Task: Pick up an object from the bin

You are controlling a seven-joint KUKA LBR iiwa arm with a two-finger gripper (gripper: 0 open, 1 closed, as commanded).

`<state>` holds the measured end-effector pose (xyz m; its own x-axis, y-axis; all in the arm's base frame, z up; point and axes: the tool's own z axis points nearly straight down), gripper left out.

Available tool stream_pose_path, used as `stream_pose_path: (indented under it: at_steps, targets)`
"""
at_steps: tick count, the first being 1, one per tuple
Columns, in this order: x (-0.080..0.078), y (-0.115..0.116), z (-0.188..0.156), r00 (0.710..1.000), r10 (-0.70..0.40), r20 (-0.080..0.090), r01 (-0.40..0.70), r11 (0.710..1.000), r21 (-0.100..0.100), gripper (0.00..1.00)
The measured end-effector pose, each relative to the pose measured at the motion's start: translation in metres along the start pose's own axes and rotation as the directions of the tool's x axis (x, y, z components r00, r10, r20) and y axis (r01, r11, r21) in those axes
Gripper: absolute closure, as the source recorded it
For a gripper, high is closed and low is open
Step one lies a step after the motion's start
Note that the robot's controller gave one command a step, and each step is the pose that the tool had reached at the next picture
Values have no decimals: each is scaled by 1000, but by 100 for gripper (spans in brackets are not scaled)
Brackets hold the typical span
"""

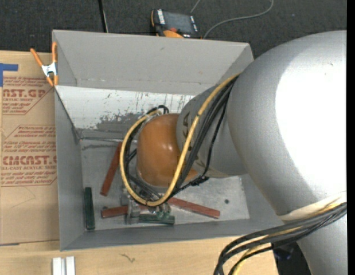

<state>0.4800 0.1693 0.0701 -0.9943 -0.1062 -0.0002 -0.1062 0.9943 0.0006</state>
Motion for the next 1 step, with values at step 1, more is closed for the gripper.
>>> stream_pose_path:
  at_steps: [1]
  targets:
    - [-2, 1, -64, 1000, 0, 6, 0, 1000, -1, 100]
